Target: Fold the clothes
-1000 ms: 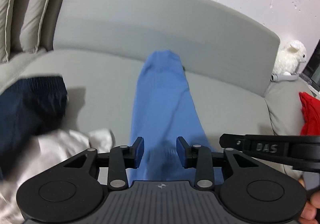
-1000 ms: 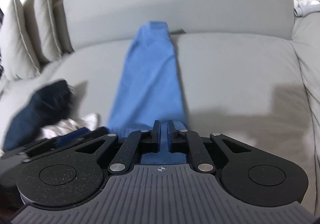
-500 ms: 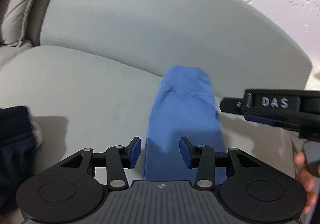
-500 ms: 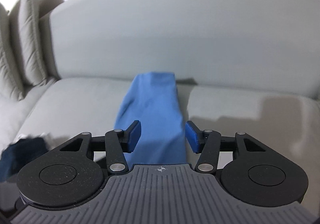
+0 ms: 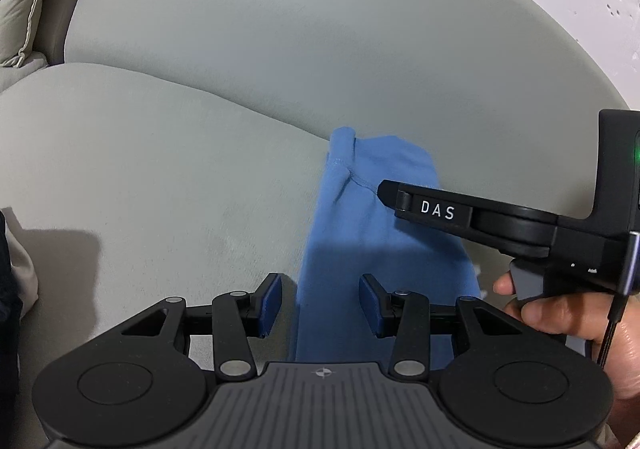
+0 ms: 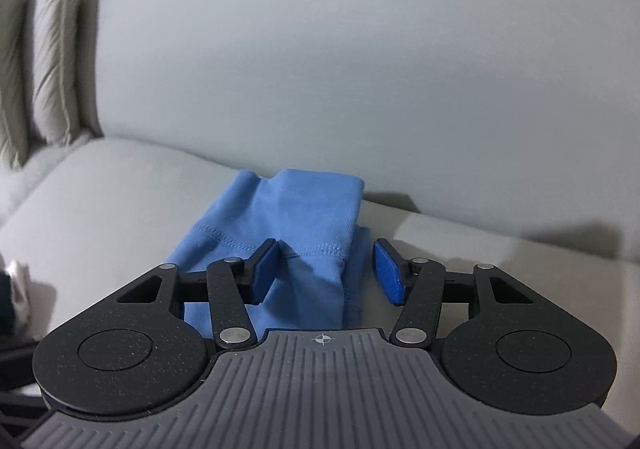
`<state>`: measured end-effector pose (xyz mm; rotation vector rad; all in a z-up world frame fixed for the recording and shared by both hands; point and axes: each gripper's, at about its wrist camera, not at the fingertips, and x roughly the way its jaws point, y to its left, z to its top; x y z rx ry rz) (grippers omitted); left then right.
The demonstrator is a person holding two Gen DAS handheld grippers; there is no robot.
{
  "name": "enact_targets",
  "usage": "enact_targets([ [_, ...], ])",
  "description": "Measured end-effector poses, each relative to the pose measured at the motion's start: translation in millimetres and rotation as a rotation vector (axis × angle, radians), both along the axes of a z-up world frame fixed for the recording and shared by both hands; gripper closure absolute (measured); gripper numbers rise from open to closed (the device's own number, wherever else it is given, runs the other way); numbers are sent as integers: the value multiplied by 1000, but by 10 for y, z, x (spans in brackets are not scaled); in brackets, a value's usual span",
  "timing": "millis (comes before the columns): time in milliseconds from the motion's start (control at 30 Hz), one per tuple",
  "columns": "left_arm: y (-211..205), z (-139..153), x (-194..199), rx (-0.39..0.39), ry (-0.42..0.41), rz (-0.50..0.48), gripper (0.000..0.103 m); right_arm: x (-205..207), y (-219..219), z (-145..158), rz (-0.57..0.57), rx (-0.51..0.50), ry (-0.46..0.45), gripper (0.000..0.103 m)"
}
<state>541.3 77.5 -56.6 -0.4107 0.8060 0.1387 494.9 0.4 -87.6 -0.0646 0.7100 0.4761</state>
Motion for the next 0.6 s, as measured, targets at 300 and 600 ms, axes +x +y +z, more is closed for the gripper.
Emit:
enact_targets([
  [300, -7, 345, -163, 36, -51, 48, 62, -447, 69, 473, 71, -94, -118, 93],
  [600, -301, 958, -864, -33, -37, 28, 61, -1624, -189, 1371, 144, -109, -297, 93],
])
